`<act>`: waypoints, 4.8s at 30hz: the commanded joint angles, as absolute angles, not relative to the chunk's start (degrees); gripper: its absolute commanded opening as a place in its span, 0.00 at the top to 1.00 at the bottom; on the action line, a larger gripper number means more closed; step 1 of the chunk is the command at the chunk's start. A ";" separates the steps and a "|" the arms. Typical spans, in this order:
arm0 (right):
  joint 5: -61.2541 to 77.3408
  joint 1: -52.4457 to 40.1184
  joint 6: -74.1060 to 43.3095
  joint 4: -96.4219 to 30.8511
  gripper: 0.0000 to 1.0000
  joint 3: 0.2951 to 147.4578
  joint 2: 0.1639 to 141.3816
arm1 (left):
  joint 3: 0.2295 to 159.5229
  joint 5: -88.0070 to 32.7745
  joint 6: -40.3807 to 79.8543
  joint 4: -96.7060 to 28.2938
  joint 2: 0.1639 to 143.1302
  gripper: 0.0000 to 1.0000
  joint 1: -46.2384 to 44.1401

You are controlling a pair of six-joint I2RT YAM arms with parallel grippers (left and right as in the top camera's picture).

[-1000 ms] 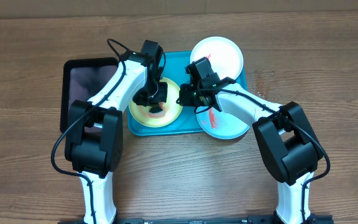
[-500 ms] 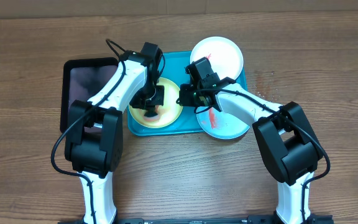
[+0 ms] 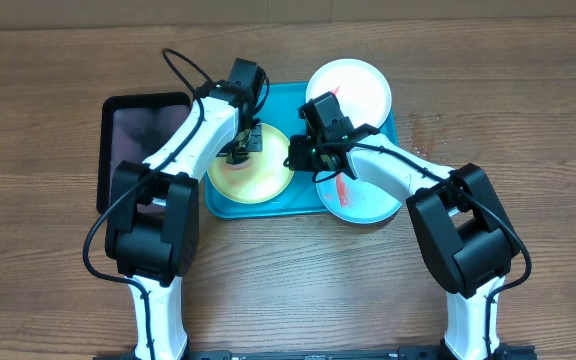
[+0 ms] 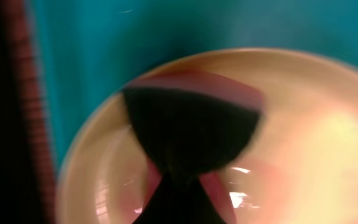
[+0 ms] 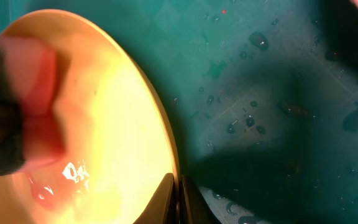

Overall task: Clean dirty plates on tray and stack at the side
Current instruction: 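Scrub the yellow plate with the sponge in the left gripper, then lift the sponge away and raise the yellow plate with right gripper, then carry the yellow plate right and set it on the table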

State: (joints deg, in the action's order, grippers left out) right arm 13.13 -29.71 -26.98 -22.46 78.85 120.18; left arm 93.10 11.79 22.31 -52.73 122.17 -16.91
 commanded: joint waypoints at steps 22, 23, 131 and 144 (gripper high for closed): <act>13.19 -29.76 -27.27 -23.22 0.96 79.90 120.20 | 94.00 14.09 26.02 -54.96 121.71 0.96 -17.85; 13.19 -29.76 -27.27 -23.22 0.96 79.90 120.20 | 94.00 13.21 25.98 -55.81 121.71 0.96 -17.63; 3.99 0.75 -22.35 -67.22 0.96 106.26 110.30 | 136.97 2.94 19.57 -91.07 121.71 0.96 -5.02; 3.95 12.95 -22.00 -61.17 0.96 102.21 118.67 | 136.97 2.94 19.79 -90.67 121.73 0.96 -5.85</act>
